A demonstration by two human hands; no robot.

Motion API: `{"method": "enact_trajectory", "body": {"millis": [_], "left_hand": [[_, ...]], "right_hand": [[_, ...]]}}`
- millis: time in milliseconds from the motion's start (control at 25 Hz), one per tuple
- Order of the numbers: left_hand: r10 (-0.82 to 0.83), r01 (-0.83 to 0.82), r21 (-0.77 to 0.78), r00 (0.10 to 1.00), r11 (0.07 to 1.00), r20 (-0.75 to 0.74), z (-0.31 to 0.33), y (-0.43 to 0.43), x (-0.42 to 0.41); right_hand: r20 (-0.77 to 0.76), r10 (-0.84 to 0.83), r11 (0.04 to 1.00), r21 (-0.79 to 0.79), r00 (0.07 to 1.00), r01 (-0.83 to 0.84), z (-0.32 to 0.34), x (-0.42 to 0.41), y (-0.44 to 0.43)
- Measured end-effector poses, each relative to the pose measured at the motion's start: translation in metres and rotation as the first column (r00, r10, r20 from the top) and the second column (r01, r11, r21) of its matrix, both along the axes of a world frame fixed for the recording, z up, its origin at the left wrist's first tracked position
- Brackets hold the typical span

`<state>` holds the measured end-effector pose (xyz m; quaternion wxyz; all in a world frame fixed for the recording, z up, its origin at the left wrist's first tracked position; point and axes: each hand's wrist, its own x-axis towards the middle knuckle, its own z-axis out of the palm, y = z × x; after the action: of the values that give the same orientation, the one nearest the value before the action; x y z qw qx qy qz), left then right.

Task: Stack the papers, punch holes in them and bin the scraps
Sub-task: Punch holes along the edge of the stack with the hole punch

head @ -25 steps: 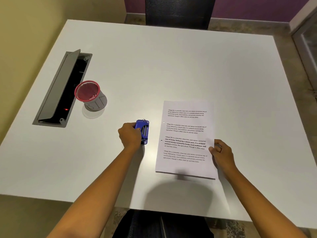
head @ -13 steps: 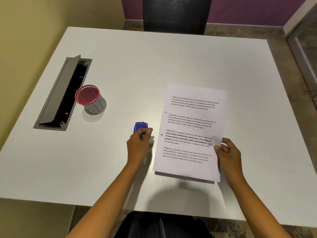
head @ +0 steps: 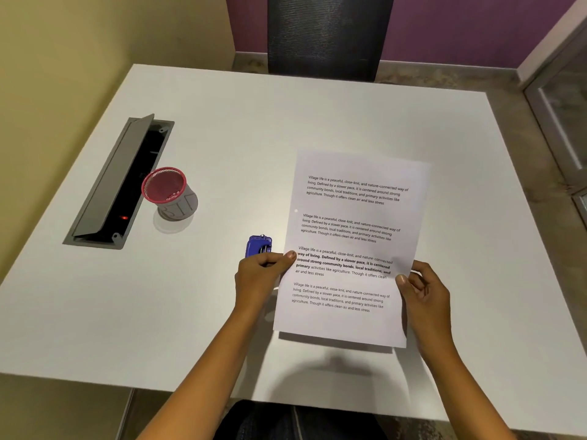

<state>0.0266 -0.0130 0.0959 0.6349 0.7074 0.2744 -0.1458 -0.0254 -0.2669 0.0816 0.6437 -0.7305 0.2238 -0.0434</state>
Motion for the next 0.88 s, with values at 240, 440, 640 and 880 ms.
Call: {"method": "enact_trajectory", "body": {"millis": [240,440,640,880], "left_hand": [[0.191,-0.189,-0.064,0.981,0.980,0.032,0.007,0.011,0.007],[0.085,-0.081,-0.046,0.991,0.996,0.106,0.017,0.009,0.026],[-0.015,0.023,-0.059,0.992,0.998,0.128,0.026,-0.009,0.049],[0.031,-0.028,-0.019,0.991,0.999,0.131,0.024,-0.019,0.065]], "right_hand": [[0.025,-0.005,1.000,0.007,1.000,0.005,0.004,0.001,-0.004],[0.019,0.017,1.000,-0.014,1.000,-0.016,0.006,0.004,-0.008],[0.019,0.016,0.999,-0.044,1.000,-0.015,0.006,0.007,-0.009],[0.010,0.011,0.998,-0.066,1.000,-0.011,0.007,0.015,-0.013]]}}
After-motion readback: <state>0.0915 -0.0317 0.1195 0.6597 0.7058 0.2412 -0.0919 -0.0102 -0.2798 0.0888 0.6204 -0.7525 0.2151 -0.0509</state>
